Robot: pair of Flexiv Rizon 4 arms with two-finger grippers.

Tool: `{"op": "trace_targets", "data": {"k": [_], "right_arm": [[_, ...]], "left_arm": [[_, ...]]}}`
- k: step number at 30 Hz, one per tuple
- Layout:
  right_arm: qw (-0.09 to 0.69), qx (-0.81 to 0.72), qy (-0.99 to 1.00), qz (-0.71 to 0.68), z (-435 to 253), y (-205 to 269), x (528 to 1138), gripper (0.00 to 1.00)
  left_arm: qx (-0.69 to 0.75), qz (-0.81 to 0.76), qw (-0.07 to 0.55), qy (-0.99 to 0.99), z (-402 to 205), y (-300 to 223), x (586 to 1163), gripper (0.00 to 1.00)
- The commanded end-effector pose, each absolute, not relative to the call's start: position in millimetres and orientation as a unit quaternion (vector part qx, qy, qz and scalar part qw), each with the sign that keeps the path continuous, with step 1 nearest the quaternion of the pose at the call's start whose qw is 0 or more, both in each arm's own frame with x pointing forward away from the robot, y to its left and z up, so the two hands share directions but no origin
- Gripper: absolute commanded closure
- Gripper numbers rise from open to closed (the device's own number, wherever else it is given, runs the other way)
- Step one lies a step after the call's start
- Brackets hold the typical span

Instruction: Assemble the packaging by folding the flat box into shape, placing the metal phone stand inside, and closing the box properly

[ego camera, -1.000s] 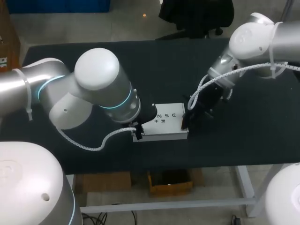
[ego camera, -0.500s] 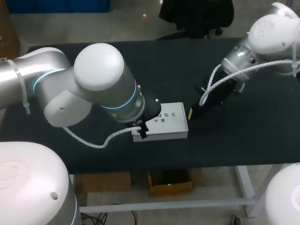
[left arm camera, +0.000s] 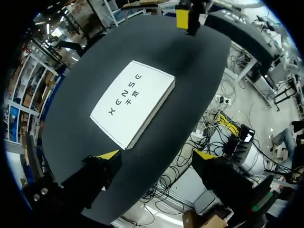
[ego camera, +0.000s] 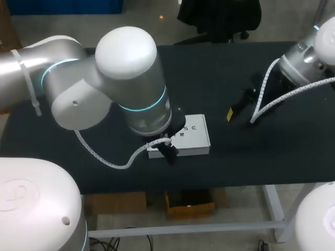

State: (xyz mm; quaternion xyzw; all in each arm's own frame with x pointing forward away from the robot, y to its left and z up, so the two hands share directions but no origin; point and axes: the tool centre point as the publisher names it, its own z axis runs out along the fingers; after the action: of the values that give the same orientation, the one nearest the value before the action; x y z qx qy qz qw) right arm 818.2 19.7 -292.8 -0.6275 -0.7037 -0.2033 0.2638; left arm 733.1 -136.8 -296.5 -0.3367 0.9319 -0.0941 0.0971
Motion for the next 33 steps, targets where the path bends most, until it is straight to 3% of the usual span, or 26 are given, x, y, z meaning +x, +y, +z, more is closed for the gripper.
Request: {"op": "trace_targets", "data": {"k": [1, 8, 26, 33], "right_arm": [[0.193, -0.631, -0.696, -0.283, -287.1, 6.1, 811.2, 0.0], [0.15, -0.606, -0.715, -0.315, -285.6, -9.0, 815.7, 0.0], [0.15, -0.613, -0.702, -0.329, -298.2, -18.0, 814.6, 0.0], [0.079, -0.588, -0.702, -0.394, -297.6, -43.9, 813.5, 0.0]], "left_arm": [[-0.392, -0.046, 0.07, 0.916, -307.2, -150.3, 730.4, 0.0], [-0.507, -0.045, -0.005, 0.861, -331.6, -148.6, 719.0, 0.0], [-0.508, -0.042, -0.014, 0.86, -350.0, -164.4, 712.7, 0.0], [-0.532, -0.044, -0.048, 0.844, -372.1, -184.7, 707.1, 0.0]]}}
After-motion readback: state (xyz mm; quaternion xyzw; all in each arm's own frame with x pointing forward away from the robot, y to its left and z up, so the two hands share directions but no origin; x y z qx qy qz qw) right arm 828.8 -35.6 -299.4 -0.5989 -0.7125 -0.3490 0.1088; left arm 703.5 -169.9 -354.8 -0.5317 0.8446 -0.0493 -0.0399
